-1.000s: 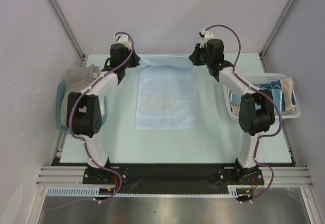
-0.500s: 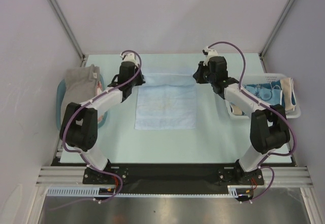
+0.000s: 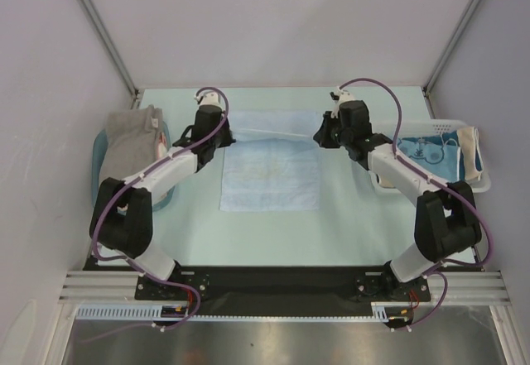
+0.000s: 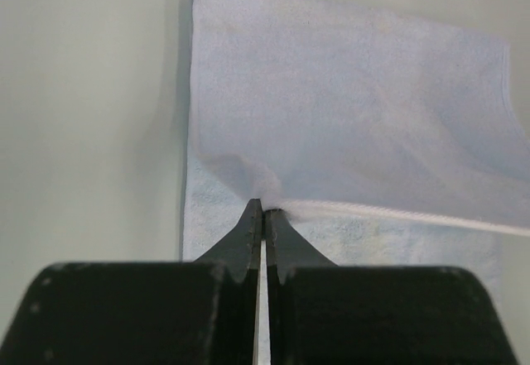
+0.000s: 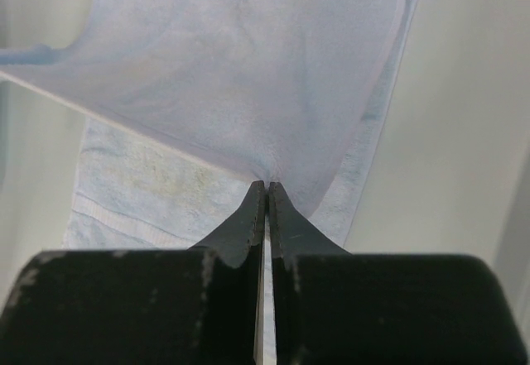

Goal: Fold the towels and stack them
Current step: Fold the towel

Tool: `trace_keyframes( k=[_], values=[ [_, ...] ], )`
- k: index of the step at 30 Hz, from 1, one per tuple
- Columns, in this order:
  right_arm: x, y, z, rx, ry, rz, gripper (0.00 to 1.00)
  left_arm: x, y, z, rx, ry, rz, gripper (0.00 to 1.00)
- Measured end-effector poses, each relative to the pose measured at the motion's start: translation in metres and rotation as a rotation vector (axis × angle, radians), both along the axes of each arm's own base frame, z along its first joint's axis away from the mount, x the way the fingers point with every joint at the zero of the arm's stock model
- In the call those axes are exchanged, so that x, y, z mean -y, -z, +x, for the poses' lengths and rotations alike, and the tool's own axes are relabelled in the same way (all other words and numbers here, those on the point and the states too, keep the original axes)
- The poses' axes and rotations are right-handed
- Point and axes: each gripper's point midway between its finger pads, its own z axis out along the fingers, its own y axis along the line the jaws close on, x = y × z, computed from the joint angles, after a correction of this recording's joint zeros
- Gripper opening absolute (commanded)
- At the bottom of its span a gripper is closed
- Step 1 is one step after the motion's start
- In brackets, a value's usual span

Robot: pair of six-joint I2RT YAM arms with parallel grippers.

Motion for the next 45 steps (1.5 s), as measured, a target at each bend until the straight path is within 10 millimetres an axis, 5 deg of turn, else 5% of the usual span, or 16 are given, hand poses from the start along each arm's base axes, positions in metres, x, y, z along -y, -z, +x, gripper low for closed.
trace_keyframes(
  k=[19, 28, 38, 45],
  values=[
    [-0.004, -0.036, -0.023, 0.043, -0.004, 0.007, 0.00, -0.005, -0.017, -0.026, -0.040, 0.017, 0.026, 0.01],
    [-0.009, -0.016, -0.042, -0.014, -0.024, -0.024, 0.00, -0.009, -0.006, -0.040, -0.072, 0.020, 0.035, 0.01],
    [-0.009, -0.015, -0.049, -0.014, -0.021, -0.040, 0.00, -0.009, -0.009, -0.054, -0.067, 0.038, 0.028, 0.03],
    [-0.007, 0.013, -0.065, -0.072, -0.027, -0.058, 0.00, -0.006, 0.024, -0.078, -0.131, 0.066, 0.034, 0.03]
  ],
)
